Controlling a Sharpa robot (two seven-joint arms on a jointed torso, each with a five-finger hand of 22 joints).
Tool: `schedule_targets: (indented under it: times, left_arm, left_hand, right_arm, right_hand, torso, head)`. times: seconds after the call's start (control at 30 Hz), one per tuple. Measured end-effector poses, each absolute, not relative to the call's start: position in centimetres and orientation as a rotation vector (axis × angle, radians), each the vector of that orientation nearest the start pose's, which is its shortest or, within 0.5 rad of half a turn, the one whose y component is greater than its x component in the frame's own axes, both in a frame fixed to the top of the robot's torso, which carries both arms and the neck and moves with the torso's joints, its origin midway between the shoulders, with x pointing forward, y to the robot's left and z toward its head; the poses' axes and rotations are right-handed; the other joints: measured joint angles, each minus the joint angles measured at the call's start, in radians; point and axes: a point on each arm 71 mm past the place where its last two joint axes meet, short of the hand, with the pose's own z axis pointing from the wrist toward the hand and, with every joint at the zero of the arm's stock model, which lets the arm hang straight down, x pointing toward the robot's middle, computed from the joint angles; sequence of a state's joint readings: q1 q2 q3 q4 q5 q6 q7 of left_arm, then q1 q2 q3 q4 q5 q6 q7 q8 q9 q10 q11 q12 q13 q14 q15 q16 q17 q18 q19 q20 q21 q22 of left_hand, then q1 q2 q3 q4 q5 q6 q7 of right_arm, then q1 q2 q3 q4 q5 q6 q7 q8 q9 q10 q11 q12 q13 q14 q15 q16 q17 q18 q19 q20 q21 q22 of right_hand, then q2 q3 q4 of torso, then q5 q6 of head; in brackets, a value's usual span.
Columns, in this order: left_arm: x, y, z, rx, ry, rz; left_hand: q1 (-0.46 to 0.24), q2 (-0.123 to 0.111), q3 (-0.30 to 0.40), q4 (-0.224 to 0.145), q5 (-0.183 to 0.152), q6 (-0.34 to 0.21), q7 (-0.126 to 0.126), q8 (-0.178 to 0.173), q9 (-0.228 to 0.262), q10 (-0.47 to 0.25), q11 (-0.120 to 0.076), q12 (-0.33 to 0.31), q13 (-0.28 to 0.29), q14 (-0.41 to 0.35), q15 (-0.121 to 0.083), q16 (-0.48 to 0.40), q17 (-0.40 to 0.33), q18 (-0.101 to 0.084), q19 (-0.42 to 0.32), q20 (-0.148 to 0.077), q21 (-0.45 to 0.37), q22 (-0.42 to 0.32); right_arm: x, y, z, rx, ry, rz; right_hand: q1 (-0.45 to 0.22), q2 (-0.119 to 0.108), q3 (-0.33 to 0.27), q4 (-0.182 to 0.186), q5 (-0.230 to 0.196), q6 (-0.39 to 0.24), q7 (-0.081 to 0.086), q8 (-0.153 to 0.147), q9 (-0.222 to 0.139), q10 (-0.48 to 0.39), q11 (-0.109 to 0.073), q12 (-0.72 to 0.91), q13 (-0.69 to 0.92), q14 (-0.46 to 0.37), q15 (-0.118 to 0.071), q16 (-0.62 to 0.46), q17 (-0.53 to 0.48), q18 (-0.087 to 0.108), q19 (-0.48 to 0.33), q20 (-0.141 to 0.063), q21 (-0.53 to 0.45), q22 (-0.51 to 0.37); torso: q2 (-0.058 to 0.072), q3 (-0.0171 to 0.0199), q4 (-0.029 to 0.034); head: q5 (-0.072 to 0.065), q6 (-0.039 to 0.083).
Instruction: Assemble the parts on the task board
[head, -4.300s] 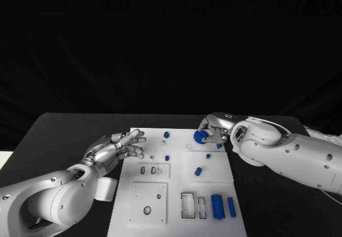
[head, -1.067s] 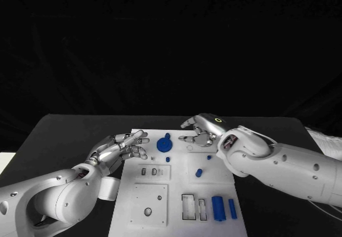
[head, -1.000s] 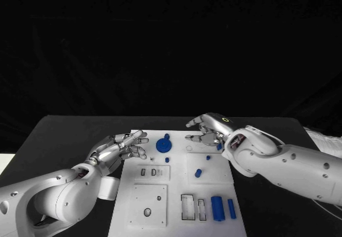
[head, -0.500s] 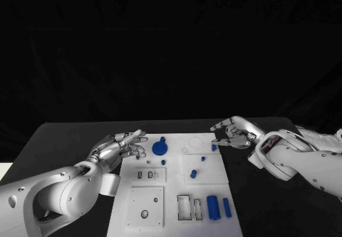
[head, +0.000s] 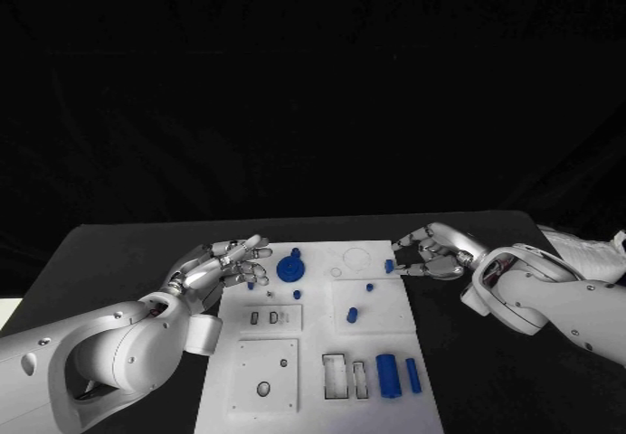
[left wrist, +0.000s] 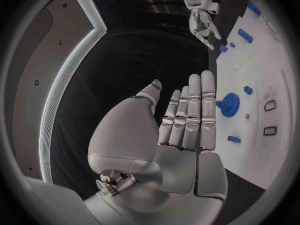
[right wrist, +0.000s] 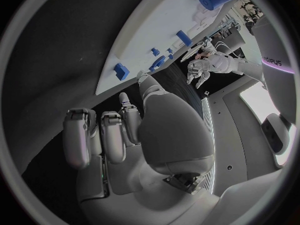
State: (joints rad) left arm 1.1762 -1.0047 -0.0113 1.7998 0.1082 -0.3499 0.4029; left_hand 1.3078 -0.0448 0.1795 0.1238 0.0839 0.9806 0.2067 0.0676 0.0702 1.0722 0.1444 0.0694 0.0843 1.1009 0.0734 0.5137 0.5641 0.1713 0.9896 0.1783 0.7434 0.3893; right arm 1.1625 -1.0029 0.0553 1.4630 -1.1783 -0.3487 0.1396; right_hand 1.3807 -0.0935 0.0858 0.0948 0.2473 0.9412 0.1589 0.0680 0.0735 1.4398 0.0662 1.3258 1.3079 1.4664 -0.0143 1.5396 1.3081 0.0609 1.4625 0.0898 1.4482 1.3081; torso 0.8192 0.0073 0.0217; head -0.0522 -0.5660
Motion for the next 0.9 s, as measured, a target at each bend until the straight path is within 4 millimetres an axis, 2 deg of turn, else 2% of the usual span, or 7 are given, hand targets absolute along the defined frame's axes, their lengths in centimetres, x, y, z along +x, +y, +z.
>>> schedule_targets:
  times: [0.4,0.47,0.53,0.67,0.9]
  left_arm:
    - [43.5,20.9,-15.9,-1.244,1.404,-1.656]
    - [43.5,20.9,-15.9,-1.244,1.404,-1.656]
    - [43.5,20.9,-15.9,-1.244,1.404,-1.656]
    - [43.5,20.9,-15.9,-1.244,1.405,-1.656]
    - [43.5,20.9,-15.9,-1.244,1.405,-1.656]
  left_hand:
    - [0.000,0.000,0.000,0.000,0.000,0.000,0.000,0.000,0.000,0.000,0.000,0.000,0.000,0.000,0.000,0.000,0.000,0.000,0.000,0.000,0.000,0.000]
    - [0.000,0.000,0.000,0.000,0.000,0.000,0.000,0.000,0.000,0.000,0.000,0.000,0.000,0.000,0.000,0.000,0.000,0.000,0.000,0.000,0.000,0.000]
    - [0.000,0.000,0.000,0.000,0.000,0.000,0.000,0.000,0.000,0.000,0.000,0.000,0.000,0.000,0.000,0.000,0.000,0.000,0.000,0.000,0.000,0.000]
    - [0.000,0.000,0.003,-0.003,0.000,0.000,0.000,0.000,0.000,0.000,0.000,0.000,0.000,0.000,0.000,0.000,-0.001,0.000,0.000,0.000,0.000,-0.001]
    - [0.000,0.000,0.003,-0.003,0.000,0.000,0.000,0.000,0.000,0.000,0.000,0.000,0.000,0.000,0.000,0.000,-0.001,0.000,0.000,0.000,0.000,-0.001]
  right_arm:
    - [49.9,-29.3,-17.4,0.106,1.586,0.742]
    - [50.1,-29.2,-17.6,0.107,1.588,0.738]
    - [50.2,-29.1,-17.7,0.109,1.590,0.735]
    - [50.4,-29.1,-18.0,0.114,1.594,0.727]
    - [50.5,-28.9,-18.3,0.117,1.599,0.725]
  right_hand:
    - [0.000,0.000,-0.003,0.003,-0.004,0.003,-0.003,0.000,0.000,0.000,0.000,0.005,0.000,0.000,0.000,0.000,0.000,0.000,0.000,0.000,0.000,0.000]
    - [-0.004,0.015,-0.003,0.003,-0.004,0.006,-0.006,0.000,0.001,0.000,0.000,0.005,0.000,0.000,0.000,0.000,0.000,0.000,0.000,0.000,0.000,0.000]
    - [-0.004,0.020,0.002,-0.002,-0.004,0.013,-0.002,0.000,0.002,0.000,0.000,0.012,0.000,0.000,0.000,0.000,0.000,0.000,0.000,0.000,0.000,0.000]
    - [-0.003,0.037,0.012,-0.002,-0.009,0.025,-0.007,0.005,0.003,0.004,-0.004,0.017,0.004,0.000,0.000,0.000,0.000,0.000,0.000,0.000,0.000,0.000]
    - [0.001,0.041,0.025,-0.010,-0.021,0.043,-0.010,0.008,0.005,0.007,-0.007,0.022,0.002,0.000,0.000,0.000,0.000,0.000,0.000,0.000,0.004,0.000]
  torso:
    - [0.000,-0.0029,0.0018]
    - [0.000,-0.0032,0.0016]
    - [-0.001,-0.0032,0.0016]
    - [-0.001,-0.0037,0.0016]
    - [-0.001,-0.0044,0.0011]
  head:
    - [-0.001,-0.009]
    - [-0.001,-0.010]
    - [0.000,-0.010]
    - [-0.003,-0.010]
    - [-0.001,-0.009]
